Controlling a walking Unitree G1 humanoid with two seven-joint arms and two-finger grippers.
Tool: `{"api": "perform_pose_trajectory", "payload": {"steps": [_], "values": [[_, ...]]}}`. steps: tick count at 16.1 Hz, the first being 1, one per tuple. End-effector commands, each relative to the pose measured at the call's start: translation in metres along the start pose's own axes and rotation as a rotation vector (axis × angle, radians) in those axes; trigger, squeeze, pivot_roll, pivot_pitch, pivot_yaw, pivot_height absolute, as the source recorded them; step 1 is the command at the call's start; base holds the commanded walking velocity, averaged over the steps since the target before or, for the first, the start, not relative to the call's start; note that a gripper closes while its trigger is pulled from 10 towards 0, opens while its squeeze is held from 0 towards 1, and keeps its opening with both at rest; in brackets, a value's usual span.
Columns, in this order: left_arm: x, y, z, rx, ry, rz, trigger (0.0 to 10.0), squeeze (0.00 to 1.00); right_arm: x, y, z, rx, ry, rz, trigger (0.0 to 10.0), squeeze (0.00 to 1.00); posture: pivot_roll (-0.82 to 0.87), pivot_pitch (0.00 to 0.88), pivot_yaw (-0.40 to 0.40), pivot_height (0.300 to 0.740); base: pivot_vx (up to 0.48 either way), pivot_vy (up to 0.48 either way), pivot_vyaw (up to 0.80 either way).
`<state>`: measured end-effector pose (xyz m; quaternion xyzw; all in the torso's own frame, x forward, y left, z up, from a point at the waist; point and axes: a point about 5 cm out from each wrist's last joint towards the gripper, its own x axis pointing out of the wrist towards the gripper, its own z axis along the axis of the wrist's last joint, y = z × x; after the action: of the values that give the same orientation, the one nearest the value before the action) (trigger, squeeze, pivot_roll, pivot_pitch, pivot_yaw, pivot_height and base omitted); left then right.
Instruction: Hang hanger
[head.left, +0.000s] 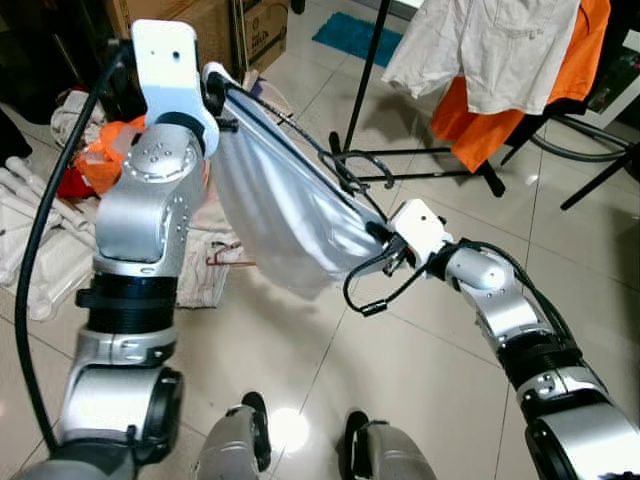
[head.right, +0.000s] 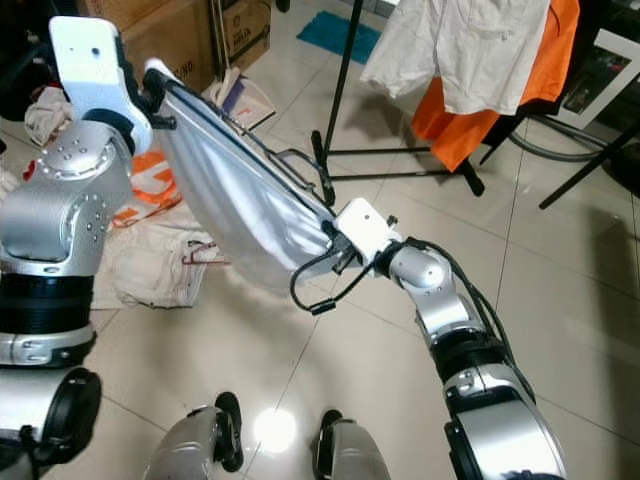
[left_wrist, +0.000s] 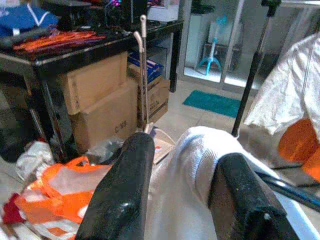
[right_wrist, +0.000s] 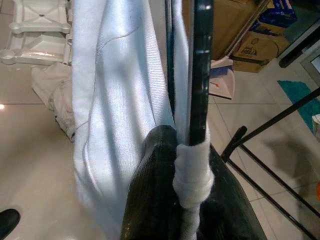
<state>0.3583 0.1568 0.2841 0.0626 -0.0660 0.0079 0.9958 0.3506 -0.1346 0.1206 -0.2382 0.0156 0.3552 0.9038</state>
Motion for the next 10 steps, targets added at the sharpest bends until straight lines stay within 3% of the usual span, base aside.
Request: {"api": "perform_pose_trajectory", "payload": {"steps": [1, 6, 10], "values": [[-0.004, -0.027, -0.007, 0.033, 0.041, -0.152, 10.0, 1.00, 0.005, 0.000, 0.017, -0.027, -0.076, 0.004, 0.0, 0.00, -0.08, 0.199, -0.106, 0.740, 0.000, 0.000, 0.00], [-0.011, -0.018, 0.009, 0.139, 0.017, -0.227, 10.0, 1.00, 0.004, 0.000, 0.013, -0.025, -0.052, 0.012, 0.0, 0.00, -0.08, 0.206, -0.109, 0.740, 0.000, 0.000, 0.00], [-0.029, -0.051, -0.023, 0.259, 0.121, -0.519, 10.0, 1.00, 0.006, 0.002, 0.014, -0.030, -0.049, 0.031, 0.0, 0.00, -0.07, 0.213, -0.116, 0.740, 0.000, 0.000, 0.00]]}}
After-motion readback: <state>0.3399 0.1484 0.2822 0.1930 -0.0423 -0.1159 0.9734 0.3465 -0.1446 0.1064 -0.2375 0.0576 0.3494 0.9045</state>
